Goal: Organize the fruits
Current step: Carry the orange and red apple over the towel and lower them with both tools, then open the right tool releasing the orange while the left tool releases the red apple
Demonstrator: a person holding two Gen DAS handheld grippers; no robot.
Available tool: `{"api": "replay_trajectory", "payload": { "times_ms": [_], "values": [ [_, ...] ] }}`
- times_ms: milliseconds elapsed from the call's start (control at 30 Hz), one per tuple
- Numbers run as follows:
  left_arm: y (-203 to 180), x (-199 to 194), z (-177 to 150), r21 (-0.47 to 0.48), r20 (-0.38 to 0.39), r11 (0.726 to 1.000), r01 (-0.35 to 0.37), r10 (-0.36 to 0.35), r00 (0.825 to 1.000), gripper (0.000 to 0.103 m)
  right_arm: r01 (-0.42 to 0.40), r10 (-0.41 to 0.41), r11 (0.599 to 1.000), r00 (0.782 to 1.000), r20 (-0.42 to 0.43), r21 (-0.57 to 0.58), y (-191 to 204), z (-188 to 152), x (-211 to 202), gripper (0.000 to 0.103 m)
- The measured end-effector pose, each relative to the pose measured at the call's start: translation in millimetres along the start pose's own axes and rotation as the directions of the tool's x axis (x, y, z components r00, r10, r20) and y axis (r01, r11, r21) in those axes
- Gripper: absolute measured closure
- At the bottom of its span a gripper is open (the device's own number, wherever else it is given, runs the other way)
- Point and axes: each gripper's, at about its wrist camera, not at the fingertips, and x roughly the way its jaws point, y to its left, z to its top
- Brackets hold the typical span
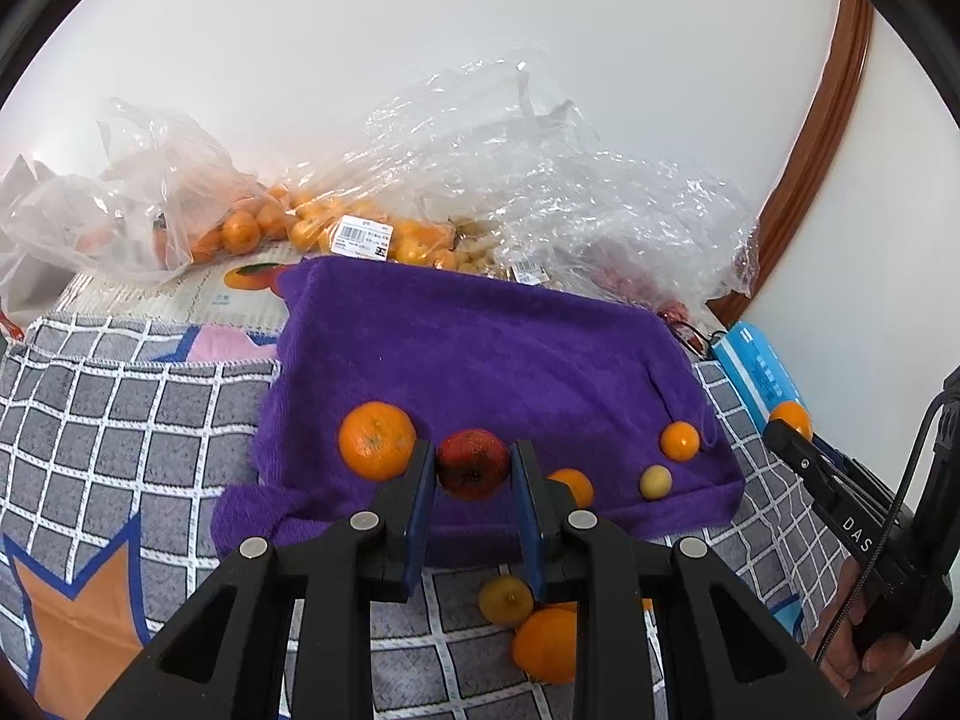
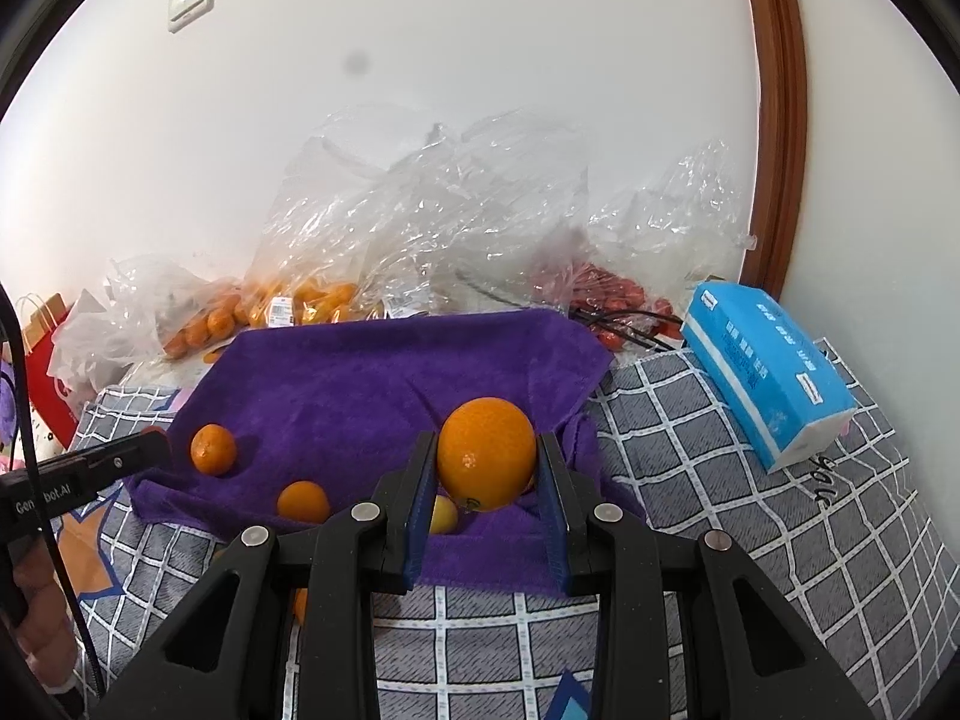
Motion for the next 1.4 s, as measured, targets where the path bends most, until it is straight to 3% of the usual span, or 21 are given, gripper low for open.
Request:
{"api": "replay_trajectory", "payload": {
  "times_ms": [767, 1100, 1233, 1400],
  "values": [
    [-15.7, 72.8, -2.3, 0.043, -0.106, 0.999, -0.014, 0.019, 0.994, 0.08, -0.003, 0.001, 1.0, 0.985, -0.173, -0.009, -5.4, -23.2, 68.7, 0.071],
    [-18.6, 79.0, -6.8, 0.045, -0.151, 0.999, -0.023, 0.03, 0.988, 0.078, 0.012, -0.013, 1.0, 0.988, -0.151, -0.005, -8.3, -24.0, 62.5, 0.067],
    [-20.8, 73.6, -6.9, 0.064, -0.167, 0.997, -0.042, 0.052, 0.984, 0.069, 0.017, -0.012, 0.999, 0.991, -0.131, 0.031, -12.8, -19.9, 50.4, 0.057],
    [-18.7, 47.4, -9.9, 0.05, -0.132, 0.997, -0.053, 0.06, 0.989, 0.056, 0.034, -0.03, 0.999, 0.994, -0.101, 0.038, -9.5, -15.7, 24.7, 0.048]
  ]
}}
